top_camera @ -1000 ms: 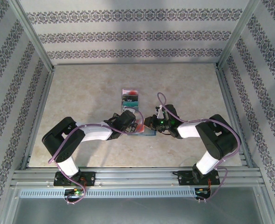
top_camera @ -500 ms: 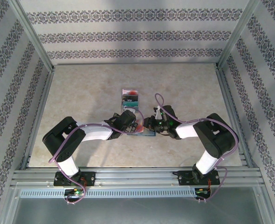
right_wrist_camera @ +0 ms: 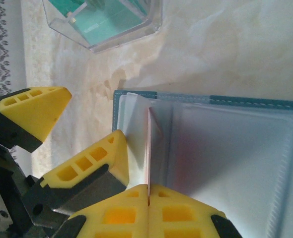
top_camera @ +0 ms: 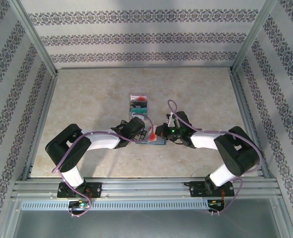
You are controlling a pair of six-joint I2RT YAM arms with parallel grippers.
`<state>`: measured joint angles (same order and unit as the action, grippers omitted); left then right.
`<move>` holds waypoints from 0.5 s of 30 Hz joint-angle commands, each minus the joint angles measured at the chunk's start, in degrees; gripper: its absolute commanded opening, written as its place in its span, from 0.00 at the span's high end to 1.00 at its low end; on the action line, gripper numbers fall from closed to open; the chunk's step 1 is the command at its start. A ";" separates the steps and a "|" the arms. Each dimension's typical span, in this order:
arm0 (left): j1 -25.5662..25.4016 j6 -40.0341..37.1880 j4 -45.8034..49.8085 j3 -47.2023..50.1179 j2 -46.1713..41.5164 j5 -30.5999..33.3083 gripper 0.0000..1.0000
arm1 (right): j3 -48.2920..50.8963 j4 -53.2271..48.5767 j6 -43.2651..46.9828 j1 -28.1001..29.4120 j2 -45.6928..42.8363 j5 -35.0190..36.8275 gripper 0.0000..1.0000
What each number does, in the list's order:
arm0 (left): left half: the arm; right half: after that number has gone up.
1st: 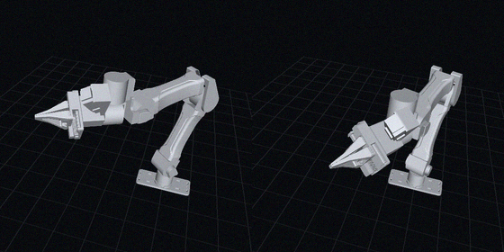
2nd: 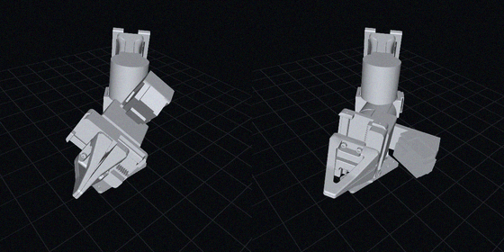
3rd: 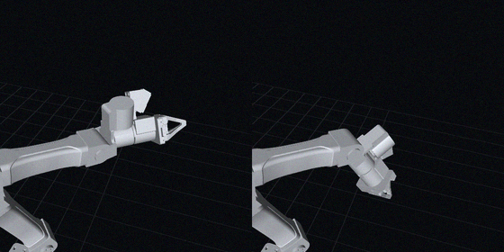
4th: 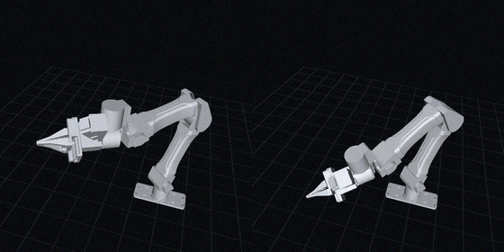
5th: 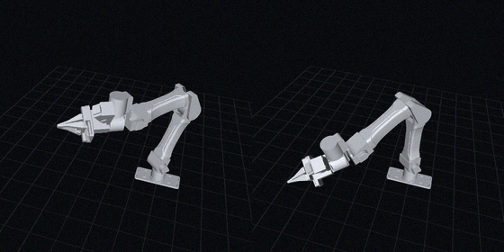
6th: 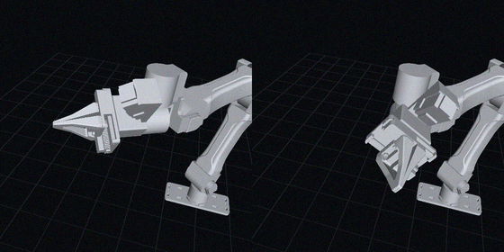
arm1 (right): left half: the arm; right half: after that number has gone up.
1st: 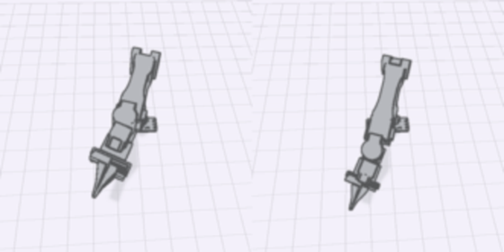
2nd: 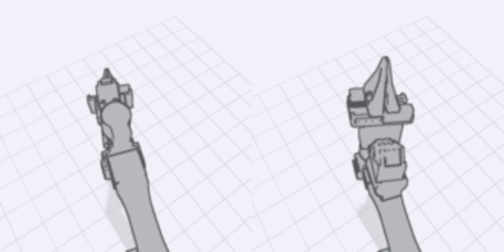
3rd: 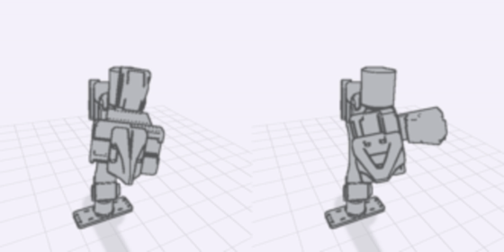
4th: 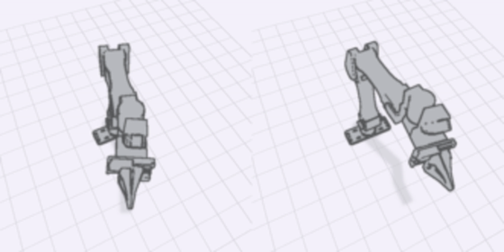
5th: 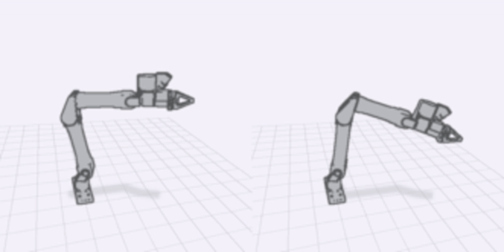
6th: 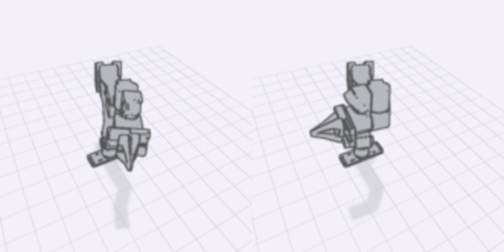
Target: Take the credit cards out of the card holder
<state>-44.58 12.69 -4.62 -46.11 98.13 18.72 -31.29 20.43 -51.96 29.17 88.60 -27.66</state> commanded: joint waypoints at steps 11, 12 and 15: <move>-0.45 -0.38 4.72 1.40 -3.84 2.15 0.08 | -5.45 -20.37 12.64 -0.69 -9.93 7.38 0.95; -0.42 -0.25 4.92 1.61 -4.71 2.09 0.08 | -6.00 -21.52 13.46 -0.68 -10.44 7.69 0.95; -0.42 -0.21 6.10 1.85 -7.69 1.86 0.08 | -7.07 -23.52 15.37 -0.61 -12.06 7.90 0.97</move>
<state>-44.58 12.64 -1.63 -44.97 94.06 19.59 -36.29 1.32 -40.56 28.99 78.63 -21.58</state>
